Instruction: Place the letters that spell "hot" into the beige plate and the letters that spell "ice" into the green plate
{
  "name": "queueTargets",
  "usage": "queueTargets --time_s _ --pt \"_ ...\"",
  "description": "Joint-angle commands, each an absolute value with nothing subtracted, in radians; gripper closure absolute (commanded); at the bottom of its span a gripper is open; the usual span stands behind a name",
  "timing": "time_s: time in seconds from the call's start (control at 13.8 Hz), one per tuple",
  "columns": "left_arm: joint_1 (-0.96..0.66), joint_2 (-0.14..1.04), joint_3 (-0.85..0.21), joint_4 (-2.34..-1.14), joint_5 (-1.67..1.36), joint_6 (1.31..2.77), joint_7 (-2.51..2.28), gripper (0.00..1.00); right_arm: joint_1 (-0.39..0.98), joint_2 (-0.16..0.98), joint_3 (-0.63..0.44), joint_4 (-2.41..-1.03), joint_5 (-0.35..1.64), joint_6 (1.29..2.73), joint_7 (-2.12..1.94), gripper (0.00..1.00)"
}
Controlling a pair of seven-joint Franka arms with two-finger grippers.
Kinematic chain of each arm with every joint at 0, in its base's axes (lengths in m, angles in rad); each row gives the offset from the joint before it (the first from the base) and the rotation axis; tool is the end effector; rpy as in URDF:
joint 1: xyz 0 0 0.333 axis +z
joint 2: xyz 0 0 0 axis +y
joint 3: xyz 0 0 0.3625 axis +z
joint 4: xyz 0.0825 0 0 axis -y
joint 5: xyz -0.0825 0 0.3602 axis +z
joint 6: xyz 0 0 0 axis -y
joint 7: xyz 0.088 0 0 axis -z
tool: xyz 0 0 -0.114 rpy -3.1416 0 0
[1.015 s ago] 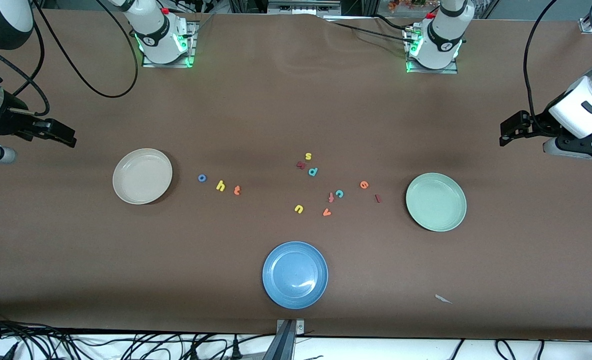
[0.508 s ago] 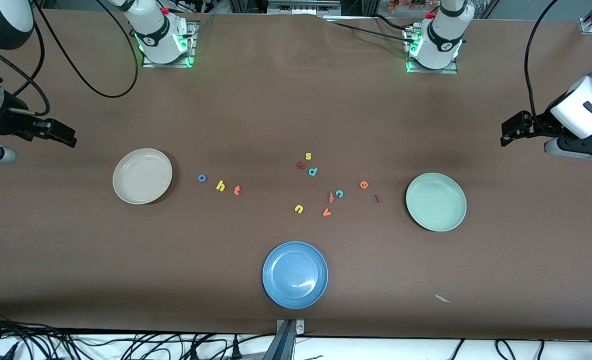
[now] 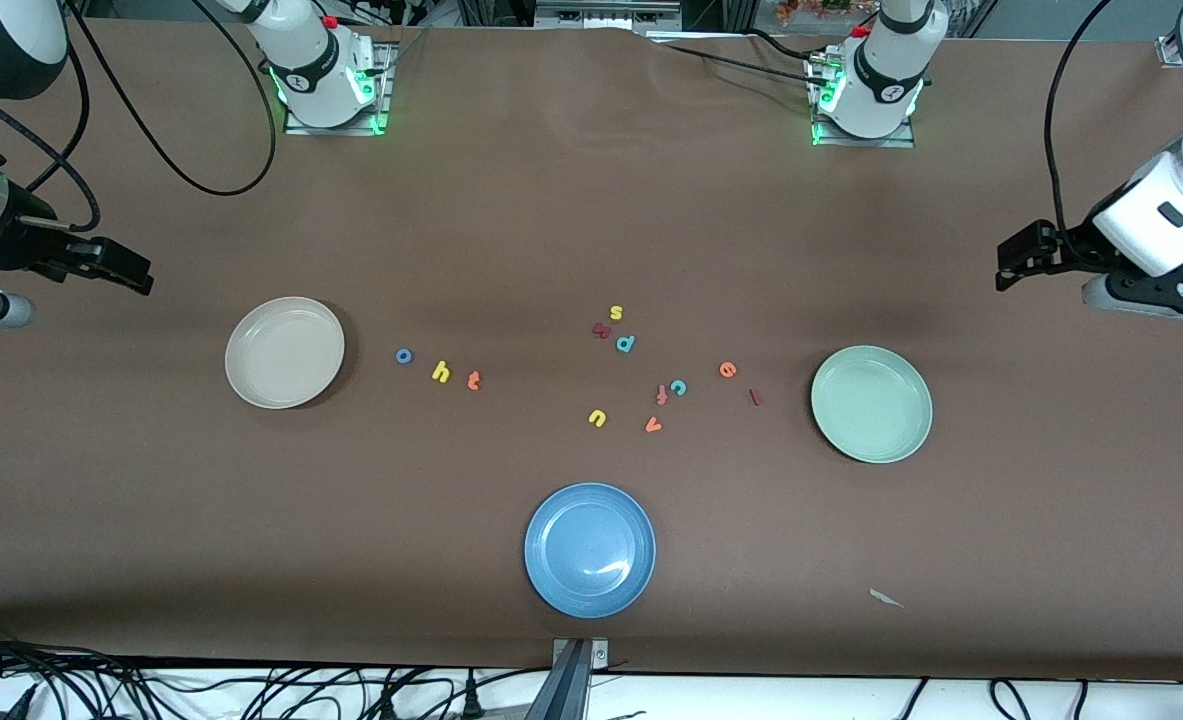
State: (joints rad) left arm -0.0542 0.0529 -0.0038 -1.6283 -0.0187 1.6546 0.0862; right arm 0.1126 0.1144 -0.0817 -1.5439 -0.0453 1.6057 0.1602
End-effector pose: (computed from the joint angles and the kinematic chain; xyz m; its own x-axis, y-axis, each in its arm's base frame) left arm 0.5525 -0.0340 0.6167 0.9895 -0.1421 -0.0249 -0.1416 -0.9897 0.0210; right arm 0.5710 0.0156 0.6163 0.9910 -0.1271 -0.0429 -0.1243 -0.9903 0.0621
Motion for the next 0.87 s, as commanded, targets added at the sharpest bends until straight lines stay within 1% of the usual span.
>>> queueTargets --time_s 0.0,0.15,0.29,0.36,0.44,0.51,0.58,0.65,0.8 --pt "-0.092 0.071 -0.037 -1.595 -0.082 1.605 0.103 0.0 0.115 0.103 -0.077 -1.555 -0.058 1.606 0.176 0.01" --pt "-0.117 0.097 -0.057 -1.595 -0.089 1.605 0.106 0.0 0.121 0.103 -0.075 -1.549 -0.055 1.608 0.182 0.0" --pt "-0.141 0.144 -0.066 -1.595 -0.092 1.603 0.13 0.0 0.158 0.113 -0.075 -1.549 -0.048 1.62 0.268 0.0" --pt "-0.173 0.188 -0.067 -1.594 -0.089 1.612 0.13 0.0 0.194 0.135 -0.075 -1.549 -0.045 1.632 0.299 0.0" --pt "-0.182 0.259 -0.069 -1.583 -0.094 1.614 0.13 0.0 0.225 0.149 -0.075 -1.549 -0.031 1.666 0.304 0.0" --pt "-0.186 0.32 -0.077 -1.554 -0.106 1.623 0.13 0.0 0.25 0.173 -0.075 -1.549 -0.008 1.681 0.305 0.0" --pt "-0.199 0.375 -0.103 -1.54 -0.116 1.653 0.129 0.0 0.261 0.198 -0.075 -1.549 0.024 1.695 0.305 0.0" --pt "-0.221 0.411 -0.107 -1.539 -0.117 1.711 0.13 0.0 0.285 0.227 -0.074 -1.551 0.04 1.704 0.305 0.0" --pt "-0.271 0.477 -0.11 -1.539 -0.109 1.859 0.172 0.0 0.314 0.293 -0.072 -1.554 0.038 1.732 0.304 0.0"
